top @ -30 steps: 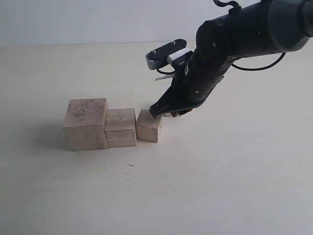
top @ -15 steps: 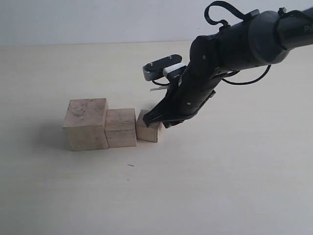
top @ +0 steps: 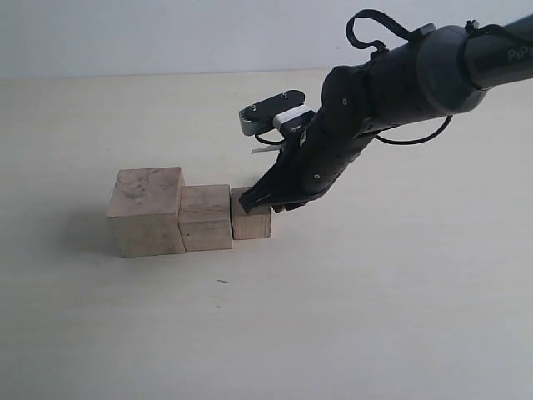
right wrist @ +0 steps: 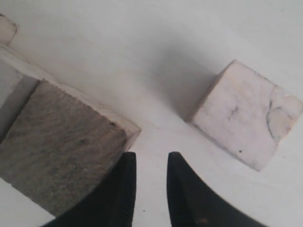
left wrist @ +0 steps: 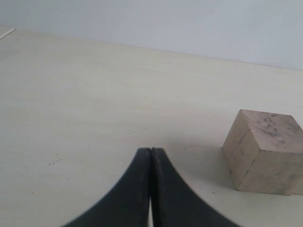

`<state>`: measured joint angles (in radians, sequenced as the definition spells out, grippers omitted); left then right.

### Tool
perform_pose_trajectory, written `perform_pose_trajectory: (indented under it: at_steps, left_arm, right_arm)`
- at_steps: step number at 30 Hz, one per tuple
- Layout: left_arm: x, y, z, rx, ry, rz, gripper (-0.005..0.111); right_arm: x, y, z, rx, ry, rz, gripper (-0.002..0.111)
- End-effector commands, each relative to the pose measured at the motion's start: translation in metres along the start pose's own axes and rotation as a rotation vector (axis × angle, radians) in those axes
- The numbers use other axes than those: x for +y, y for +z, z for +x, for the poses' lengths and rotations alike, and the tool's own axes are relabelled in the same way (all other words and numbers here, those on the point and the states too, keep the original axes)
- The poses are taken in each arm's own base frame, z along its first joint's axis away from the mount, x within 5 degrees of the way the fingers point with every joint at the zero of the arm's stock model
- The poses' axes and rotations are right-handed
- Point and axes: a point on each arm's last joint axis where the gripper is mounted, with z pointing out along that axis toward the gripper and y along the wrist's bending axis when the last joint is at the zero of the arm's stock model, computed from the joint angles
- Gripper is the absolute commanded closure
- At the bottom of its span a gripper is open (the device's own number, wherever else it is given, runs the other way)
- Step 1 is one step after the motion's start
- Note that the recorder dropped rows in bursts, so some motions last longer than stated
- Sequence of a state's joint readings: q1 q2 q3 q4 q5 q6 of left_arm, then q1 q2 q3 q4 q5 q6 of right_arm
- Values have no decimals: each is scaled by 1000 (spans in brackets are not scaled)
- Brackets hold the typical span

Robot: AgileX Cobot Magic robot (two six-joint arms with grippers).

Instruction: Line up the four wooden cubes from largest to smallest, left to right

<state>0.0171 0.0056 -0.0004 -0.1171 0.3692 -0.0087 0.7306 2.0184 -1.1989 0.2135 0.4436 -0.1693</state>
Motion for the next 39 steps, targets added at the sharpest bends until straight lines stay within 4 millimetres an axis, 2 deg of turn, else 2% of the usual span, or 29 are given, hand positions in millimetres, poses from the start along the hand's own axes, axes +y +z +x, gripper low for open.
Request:
perform_pose_trajectory:
  at_steps: [1, 13, 17, 23, 26, 29, 32, 35, 39]
  left_arm:
    - [0, 0, -1, -14, 6, 6, 107]
    - [0, 0, -1, -14, 6, 6, 107]
    - [0, 0, -1, -14, 6, 6, 107]
    - [0, 0, -1, -14, 6, 6, 107]
    - [0, 0, -1, -14, 6, 6, 107]
    - [0, 0, -1, -14, 6, 6, 107]
    - [0, 0, -1, -14, 6, 6, 107]
    - [0, 0, -1, -14, 6, 6, 107]
    - [0, 0, -1, -14, 6, 6, 107]
  right_arm:
    - [2, -1, -2, -15, 1, -40, 84]
    - [2, -5, -3, -21, -27, -51, 84]
    - [3, -24, -8, -49, -65, -36, 84]
    - [1, -62, -20, -154, -20, 22, 84]
    - [-2, -69, -26, -228, 34, 52, 84]
    - [-4, -66, -27, -240, 7, 77, 84]
    - [-9, -59, -23, -195, 87, 104, 77]
    - [-14, -47, -21, -178, 183, 142, 51]
    - [-16, -34, -19, -174, 304, 138, 47]
